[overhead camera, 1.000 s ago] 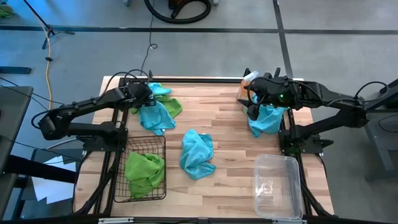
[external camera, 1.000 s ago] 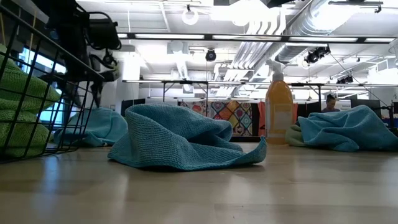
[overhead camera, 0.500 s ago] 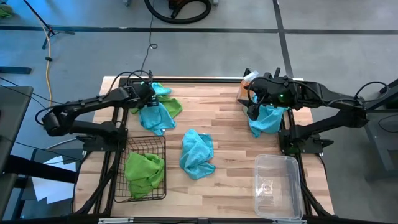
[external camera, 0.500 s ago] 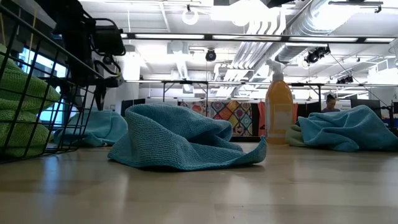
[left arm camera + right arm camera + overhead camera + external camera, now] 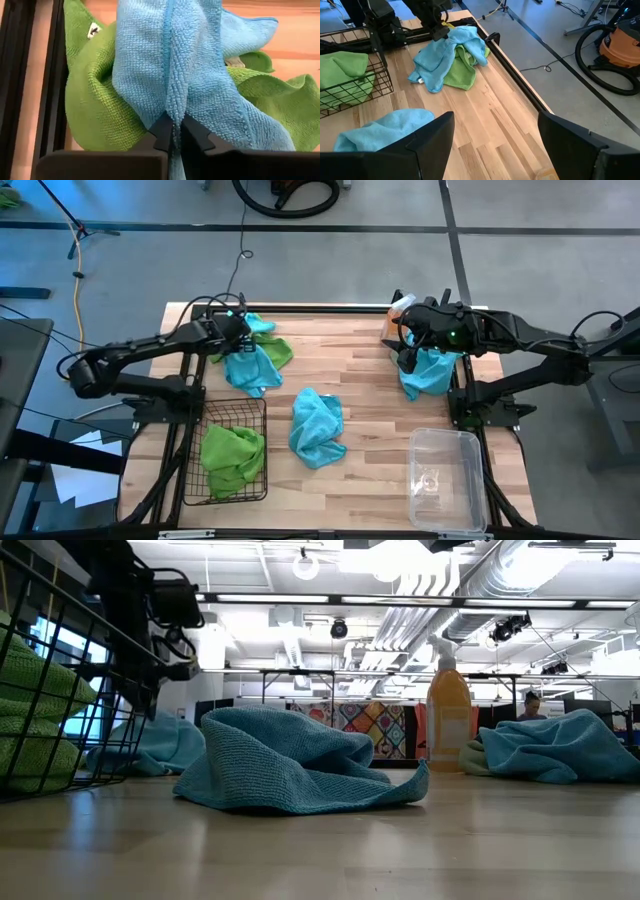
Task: Sort microfiber towel by color & place in baskets
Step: Put the blue microfiber cloth into the transparent bin
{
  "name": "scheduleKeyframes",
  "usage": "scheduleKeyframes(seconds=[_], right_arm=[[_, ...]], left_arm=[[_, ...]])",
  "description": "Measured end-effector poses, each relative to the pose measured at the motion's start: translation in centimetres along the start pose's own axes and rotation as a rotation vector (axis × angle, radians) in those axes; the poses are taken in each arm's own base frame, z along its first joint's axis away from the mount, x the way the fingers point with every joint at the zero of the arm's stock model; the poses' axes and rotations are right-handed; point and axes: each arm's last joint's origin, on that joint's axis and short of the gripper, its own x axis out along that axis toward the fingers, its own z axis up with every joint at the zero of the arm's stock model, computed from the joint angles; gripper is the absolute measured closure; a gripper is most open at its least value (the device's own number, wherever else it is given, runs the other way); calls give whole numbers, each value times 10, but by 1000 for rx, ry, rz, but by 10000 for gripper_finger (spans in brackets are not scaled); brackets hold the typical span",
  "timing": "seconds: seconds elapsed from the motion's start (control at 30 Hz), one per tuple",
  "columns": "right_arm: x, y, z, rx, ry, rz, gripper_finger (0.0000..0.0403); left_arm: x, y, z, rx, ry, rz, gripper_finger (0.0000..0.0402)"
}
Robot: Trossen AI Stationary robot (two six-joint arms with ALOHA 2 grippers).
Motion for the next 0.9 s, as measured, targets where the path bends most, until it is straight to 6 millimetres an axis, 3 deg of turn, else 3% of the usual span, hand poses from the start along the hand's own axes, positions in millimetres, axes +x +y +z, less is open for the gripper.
scheduleKeyframes(seconds=[0.33,0.9], right_arm=[[0,0,0,0,0,0,119],[0,0,0,3,-4,-16,119]], left_arm=[[-30,12,9,-55,-119,-104,401],[-153,20,77,-31,-552,-272,401]])
